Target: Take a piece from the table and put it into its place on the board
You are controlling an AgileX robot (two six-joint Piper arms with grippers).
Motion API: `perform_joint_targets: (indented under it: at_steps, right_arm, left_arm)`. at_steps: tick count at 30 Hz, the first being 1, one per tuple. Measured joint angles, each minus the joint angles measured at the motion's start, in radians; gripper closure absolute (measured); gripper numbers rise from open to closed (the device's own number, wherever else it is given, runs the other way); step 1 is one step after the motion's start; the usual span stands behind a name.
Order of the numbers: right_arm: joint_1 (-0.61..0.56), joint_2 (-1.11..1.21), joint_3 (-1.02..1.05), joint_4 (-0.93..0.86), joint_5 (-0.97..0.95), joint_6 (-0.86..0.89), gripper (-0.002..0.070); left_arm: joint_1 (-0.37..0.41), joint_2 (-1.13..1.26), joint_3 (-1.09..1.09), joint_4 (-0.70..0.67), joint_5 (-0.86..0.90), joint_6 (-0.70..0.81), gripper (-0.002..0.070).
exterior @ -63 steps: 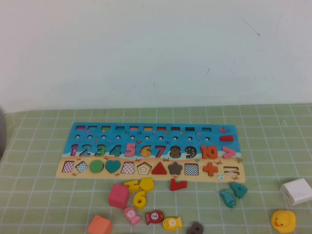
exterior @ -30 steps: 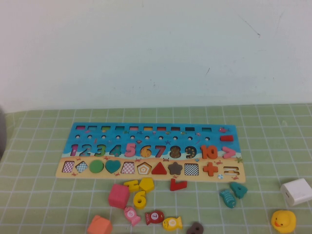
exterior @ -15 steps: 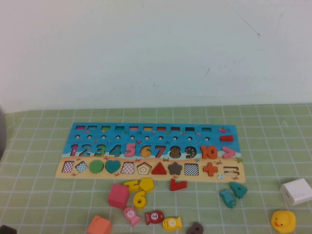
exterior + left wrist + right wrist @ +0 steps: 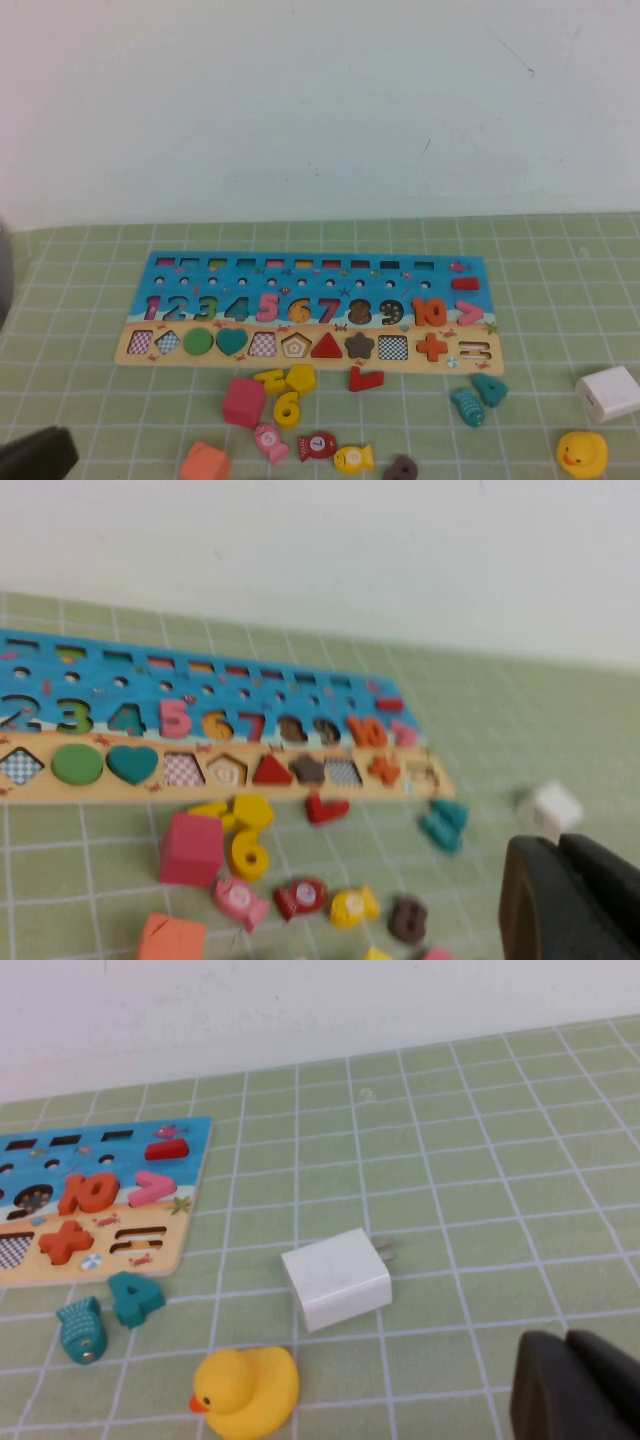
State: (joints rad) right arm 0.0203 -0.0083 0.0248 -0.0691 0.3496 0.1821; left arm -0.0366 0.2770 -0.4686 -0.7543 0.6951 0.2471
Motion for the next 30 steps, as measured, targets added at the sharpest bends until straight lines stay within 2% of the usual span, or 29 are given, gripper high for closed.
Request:
perform_joint_targets:
  at_steps: [5, 12, 17, 22, 24, 26, 30]
  right_arm:
    - [0.0, 0.0, 0.0, 0.0, 0.0, 0.0, 0.0678]
    - [0.0, 0.0, 0.0, 0.0, 0.0, 0.0, 0.0678]
    - [0.0, 0.0, 0.0, 0.0, 0.0, 0.0, 0.0678]
    - [0.0, 0.0, 0.0, 0.0, 0.0, 0.0, 0.0678]
    - [0.0, 0.0, 0.0, 0.0, 0.0, 0.0, 0.0678]
    - [0.0, 0.0, 0.0, 0.0, 0.0, 0.0, 0.0678]
    - [0.0, 0.0, 0.0, 0.0, 0.0, 0.0, 0.0678]
  left_arm:
    - [0.0, 0.256, -0.213, 0.042, 0.16, 0.154, 0.0676]
    - [-0.022, 0.607, -0.352, 0.114, 0.23, 0.217, 0.0676]
    - [-0.218, 0.815, -0.406, 0.316, 0.203, 0.112, 0.0676]
    - [-0.476, 0.997, -0.477, 0.602, 0.186, -0.112, 0.0676]
    - [-0.55, 1.066, -0.511, 0.686, 0.186, -0.2, 0.0676]
    - [-0.61, 1.143, -0.555, 0.748, 0.186, -0.258, 0.0676]
    - [-0.659, 1.285, -0.64, 0.769, 0.195, -0.299, 0.0676]
